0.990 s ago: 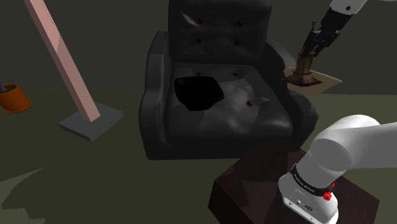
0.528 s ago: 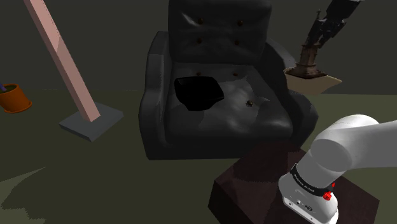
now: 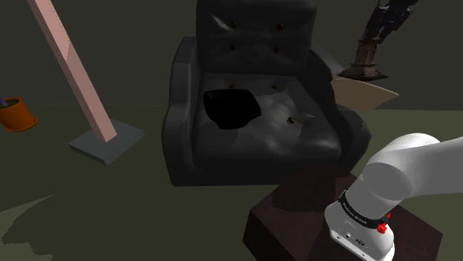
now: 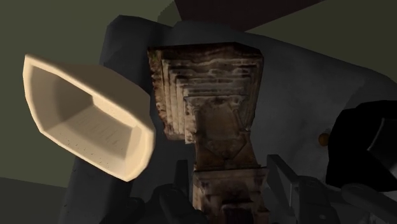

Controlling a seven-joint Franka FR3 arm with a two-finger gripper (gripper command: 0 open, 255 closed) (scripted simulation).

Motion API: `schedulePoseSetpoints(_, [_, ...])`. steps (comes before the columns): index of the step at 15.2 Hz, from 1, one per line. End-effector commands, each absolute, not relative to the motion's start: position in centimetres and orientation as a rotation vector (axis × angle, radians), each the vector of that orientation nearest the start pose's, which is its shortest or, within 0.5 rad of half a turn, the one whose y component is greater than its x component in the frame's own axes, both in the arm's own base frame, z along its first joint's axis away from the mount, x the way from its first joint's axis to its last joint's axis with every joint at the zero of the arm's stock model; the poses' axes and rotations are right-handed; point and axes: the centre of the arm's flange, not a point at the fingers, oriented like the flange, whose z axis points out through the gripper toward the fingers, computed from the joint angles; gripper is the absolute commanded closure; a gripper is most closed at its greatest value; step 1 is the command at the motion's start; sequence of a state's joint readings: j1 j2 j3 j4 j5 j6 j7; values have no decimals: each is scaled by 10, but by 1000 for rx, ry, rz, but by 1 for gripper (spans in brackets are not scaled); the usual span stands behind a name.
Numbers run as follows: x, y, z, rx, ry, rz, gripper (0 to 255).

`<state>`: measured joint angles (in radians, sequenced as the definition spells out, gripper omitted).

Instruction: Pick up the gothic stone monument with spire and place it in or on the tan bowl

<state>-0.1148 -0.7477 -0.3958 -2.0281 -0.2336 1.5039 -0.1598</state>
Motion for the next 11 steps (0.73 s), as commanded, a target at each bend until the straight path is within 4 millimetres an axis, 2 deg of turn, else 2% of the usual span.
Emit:
schedulePoseSetpoints(1, [238,-240,707,-3108,491,-282,255])
schedulePoseSetpoints(3, [238,-240,717,-3108,491,-282,255])
schedulePoseSetpoints(11, [231,-346,718,-3108,491,-282,255])
